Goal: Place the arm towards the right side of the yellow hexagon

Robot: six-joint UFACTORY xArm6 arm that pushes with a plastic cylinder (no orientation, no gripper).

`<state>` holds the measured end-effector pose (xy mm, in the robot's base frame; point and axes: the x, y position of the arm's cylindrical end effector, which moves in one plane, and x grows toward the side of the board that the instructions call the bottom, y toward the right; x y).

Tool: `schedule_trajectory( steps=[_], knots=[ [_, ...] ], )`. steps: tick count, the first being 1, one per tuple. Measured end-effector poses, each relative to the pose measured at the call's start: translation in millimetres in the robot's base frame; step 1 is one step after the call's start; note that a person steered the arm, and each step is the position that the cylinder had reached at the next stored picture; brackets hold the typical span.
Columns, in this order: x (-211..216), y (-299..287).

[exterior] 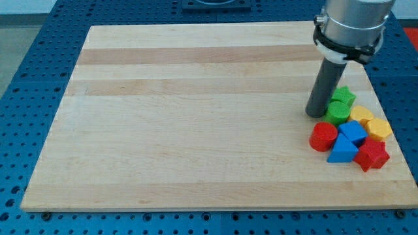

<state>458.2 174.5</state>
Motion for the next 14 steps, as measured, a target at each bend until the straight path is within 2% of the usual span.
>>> schedule_trajectory(
  steps=[2,3,4,6,7,8,10,11,12,13,14],
  knots=[
    [0.0,-9.8],
    [21.6,-50.1],
    [25.1,-58.5],
    [116.3,-118.8],
    [157.8,-121.5],
    [160.9,-108.7],
    [159.8,71.4],
    [160.2,106.6],
    [134.3,122.3],
    [85.9,142.7],
    [85.9,147.1]
  ],
)
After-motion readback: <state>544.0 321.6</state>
